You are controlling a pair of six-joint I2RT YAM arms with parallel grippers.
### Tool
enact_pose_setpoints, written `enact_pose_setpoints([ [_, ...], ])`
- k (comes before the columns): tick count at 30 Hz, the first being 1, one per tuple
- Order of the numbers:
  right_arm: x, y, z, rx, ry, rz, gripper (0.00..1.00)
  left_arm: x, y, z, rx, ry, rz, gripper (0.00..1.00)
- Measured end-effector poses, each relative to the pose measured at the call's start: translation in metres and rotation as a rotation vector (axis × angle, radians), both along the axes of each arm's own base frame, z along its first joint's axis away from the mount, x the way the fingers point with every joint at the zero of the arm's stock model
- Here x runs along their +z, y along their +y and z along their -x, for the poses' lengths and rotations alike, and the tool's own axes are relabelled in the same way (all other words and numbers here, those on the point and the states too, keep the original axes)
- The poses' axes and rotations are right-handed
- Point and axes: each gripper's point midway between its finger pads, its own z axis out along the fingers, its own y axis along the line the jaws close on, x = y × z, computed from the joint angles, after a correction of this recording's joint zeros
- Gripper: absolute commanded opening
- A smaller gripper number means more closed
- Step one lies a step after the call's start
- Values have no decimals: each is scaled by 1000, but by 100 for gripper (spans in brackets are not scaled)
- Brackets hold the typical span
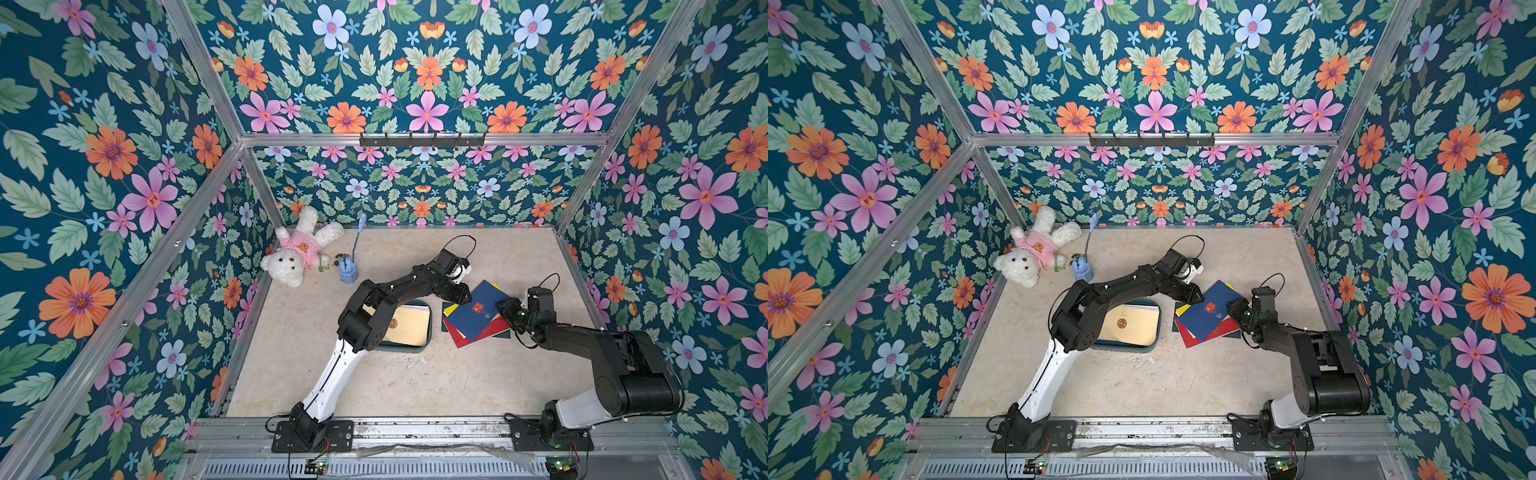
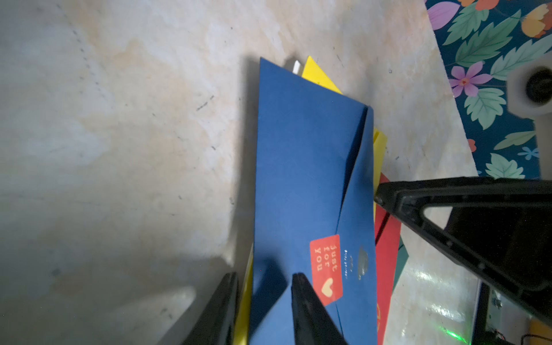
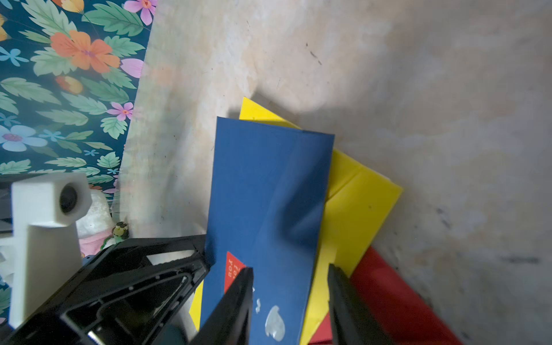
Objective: Put the sealed envelopes into the storage box
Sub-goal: Pick up the envelope from the center of the board.
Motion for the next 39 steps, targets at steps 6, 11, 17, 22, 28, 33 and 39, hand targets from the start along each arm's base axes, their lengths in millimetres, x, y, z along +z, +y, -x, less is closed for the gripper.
enact_pose_setpoints([
  [6,-2,3,-8,11,-30,-10,46,-1,0,0,2,0,-3,34],
  [11,-1,7,-11,25,-52,-35,45,-2,1,-1,3,0,-5,30],
  [17,3,18,-7,47,-54,-116,45,-4,1,-1,4,4,-6,28],
  [22,8,22,-4,39,-44,-178,46,-4,1,-1,4,4,-6,26],
  [28,24,29,-4,47,-84,-256,46,-4,1,-1,7,6,-5,26],
  [33,35,36,-3,68,-123,-314,46,-4,1,-1,7,6,-4,26],
  [39,52,41,-3,85,-186,-372,48,-4,1,-1,7,7,-4,26],
])
